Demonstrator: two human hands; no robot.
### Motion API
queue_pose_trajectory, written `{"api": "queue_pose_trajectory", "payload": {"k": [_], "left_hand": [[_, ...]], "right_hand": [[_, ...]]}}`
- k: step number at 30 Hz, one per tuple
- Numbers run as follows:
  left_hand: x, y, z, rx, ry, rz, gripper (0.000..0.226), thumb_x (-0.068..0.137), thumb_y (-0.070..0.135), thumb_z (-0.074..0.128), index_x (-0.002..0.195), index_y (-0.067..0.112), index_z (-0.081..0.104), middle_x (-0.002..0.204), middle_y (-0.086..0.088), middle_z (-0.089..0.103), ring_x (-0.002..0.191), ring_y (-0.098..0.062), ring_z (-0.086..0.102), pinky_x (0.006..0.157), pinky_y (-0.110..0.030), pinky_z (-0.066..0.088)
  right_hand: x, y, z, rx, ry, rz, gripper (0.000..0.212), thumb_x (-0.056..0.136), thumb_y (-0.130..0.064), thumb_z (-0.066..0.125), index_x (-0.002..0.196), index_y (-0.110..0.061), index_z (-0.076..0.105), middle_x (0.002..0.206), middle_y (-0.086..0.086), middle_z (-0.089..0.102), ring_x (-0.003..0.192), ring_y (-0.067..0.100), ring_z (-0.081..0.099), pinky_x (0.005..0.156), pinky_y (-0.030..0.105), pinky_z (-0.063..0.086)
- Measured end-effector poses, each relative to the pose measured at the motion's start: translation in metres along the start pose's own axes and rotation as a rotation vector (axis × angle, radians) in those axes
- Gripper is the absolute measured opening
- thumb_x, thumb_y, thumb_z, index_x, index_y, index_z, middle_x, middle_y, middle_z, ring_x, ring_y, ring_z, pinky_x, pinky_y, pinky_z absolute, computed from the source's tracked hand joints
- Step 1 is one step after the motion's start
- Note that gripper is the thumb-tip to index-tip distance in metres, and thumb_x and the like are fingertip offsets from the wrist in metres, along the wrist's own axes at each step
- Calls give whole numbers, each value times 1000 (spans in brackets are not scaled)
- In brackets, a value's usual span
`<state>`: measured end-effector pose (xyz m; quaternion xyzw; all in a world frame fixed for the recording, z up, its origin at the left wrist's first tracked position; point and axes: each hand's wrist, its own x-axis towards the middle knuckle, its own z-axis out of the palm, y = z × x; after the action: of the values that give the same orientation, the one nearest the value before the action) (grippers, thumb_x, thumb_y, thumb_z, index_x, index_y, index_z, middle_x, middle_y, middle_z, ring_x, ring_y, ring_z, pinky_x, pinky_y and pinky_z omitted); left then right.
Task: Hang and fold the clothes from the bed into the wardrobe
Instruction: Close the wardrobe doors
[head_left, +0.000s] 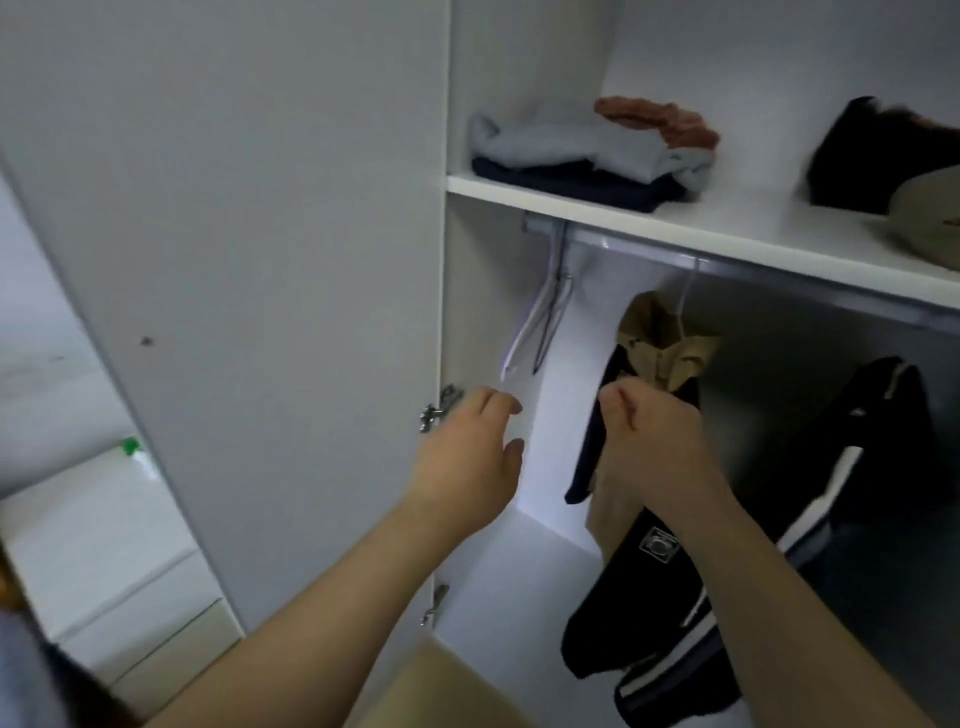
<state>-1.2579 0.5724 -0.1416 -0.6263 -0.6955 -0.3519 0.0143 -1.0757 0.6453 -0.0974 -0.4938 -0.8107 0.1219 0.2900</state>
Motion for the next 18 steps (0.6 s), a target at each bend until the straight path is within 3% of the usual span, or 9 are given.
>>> {"api": "queue_pose_trajectory", "payload": {"k": [3, 5, 10, 13, 18], "left_hand": [[-27, -16, -34, 95, 112, -53, 39, 95, 26, 62, 132, 17, 56, 137, -1, 51, 121, -24, 54, 99, -33, 43], [-41, -27, -58, 177, 209, -122, 42, 94, 26, 64, 133, 14, 55, 145, -6, 46, 131, -28, 47, 106, -36, 38], [-55, -62, -108, 352, 468, -350, 59, 88, 26, 67, 141, 10, 45, 162, -27, 12, 148, -44, 19, 118, -50, 26], [-47, -83, -121, 398, 509, -524, 74, 85, 27, 67, 148, 5, 35, 160, -38, -6, 150, -51, 2, 123, -52, 13], [-28, -100, -131, 347, 557, -576, 73, 83, 21, 67, 147, 5, 35, 160, -38, -11, 148, -56, 8, 122, -54, 16]], "right_hand": [[-6, -37, 16, 29, -5, -133, 33, 109, -30, 34, 87, -17, 55, 69, -3, 54, 62, 10, 51, 61, 29, 38], [-10, -57, 25, 66, -53, -178, 34, 109, -32, 33, 90, -16, 56, 72, 0, 53, 69, 19, 53, 61, 32, 37], [-16, -99, 35, 148, -110, -255, 33, 108, -31, 36, 106, -11, 63, 86, 7, 64, 83, 28, 59, 73, 39, 49], [-17, -118, 34, 139, -111, -297, 34, 109, -30, 36, 121, -12, 62, 111, 11, 69, 104, 33, 62, 85, 41, 49], [-10, -128, 28, 123, -92, -284, 34, 108, -31, 38, 127, -14, 61, 120, 9, 68, 112, 32, 60, 89, 39, 48]]}}
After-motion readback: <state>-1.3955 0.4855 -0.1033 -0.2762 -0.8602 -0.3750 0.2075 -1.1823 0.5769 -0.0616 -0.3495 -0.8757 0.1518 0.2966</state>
